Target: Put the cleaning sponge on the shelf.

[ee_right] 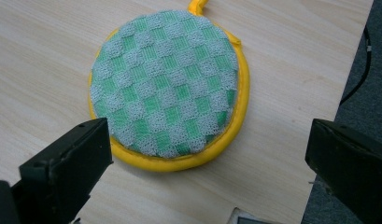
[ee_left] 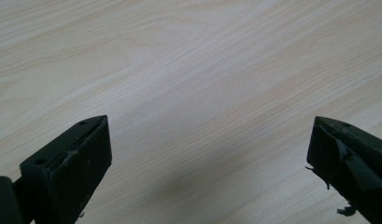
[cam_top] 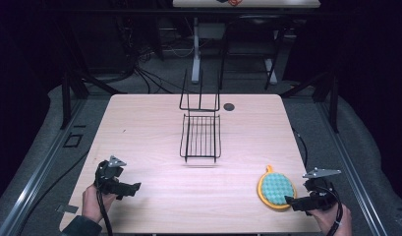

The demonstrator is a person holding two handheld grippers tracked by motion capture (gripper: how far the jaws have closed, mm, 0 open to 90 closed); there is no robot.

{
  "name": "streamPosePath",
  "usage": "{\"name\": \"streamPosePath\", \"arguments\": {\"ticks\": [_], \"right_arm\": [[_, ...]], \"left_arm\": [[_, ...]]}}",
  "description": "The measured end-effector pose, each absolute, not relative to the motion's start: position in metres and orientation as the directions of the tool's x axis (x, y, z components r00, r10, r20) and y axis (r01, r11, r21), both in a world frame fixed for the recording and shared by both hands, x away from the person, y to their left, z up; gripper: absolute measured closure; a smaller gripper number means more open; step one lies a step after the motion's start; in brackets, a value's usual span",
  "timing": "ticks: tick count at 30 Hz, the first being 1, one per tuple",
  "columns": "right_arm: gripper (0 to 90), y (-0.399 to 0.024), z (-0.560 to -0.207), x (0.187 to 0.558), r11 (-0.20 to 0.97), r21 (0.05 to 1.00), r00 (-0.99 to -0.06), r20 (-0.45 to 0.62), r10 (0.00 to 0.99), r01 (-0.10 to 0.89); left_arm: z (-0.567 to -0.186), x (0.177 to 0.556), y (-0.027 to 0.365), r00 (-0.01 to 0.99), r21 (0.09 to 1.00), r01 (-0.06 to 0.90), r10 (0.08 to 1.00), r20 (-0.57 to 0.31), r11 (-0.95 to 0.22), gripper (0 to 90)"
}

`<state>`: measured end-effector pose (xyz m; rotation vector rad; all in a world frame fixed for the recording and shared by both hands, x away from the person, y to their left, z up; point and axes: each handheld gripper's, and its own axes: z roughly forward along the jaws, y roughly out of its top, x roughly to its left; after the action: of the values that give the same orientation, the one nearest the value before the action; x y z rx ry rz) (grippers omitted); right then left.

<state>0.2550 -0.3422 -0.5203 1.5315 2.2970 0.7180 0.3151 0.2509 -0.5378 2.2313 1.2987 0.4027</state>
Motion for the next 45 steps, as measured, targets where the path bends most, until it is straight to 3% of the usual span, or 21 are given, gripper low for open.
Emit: {"name": "streamPosePath", "arguments": {"ticks": [18, 30, 37, 45], "right_arm": [[0.0, -0.327, -0.522, 0.27, 0.364, 0.552, -0.449, 0.022, 0.893, 0.75], [1.1, -0.326, -0.53, 0.29, 0.332, 0.551, -0.437, 0.068, 0.897, 0.766], [6.2, -0.325, -0.532, 0.306, 0.326, 0.549, -0.435, 0.077, 0.897, 0.77], [21.5, -0.334, -0.535, 0.322, 0.276, 0.546, -0.401, 0.122, 0.908, 0.791]], "left_arm": [[-0.54, 0.316, 0.248, 0.503, 0.566, 0.714, 0.864, -0.004, -0.413, 0.1], [-0.542, 0.319, 0.243, 0.522, 0.549, 0.713, 0.853, 0.002, -0.437, 0.0], [-0.542, 0.319, 0.243, 0.526, 0.542, 0.715, 0.85, -0.001, -0.442, 0.1], [-0.543, 0.32, 0.242, 0.525, 0.541, 0.715, 0.851, 0.002, -0.443, 0.1]]}}
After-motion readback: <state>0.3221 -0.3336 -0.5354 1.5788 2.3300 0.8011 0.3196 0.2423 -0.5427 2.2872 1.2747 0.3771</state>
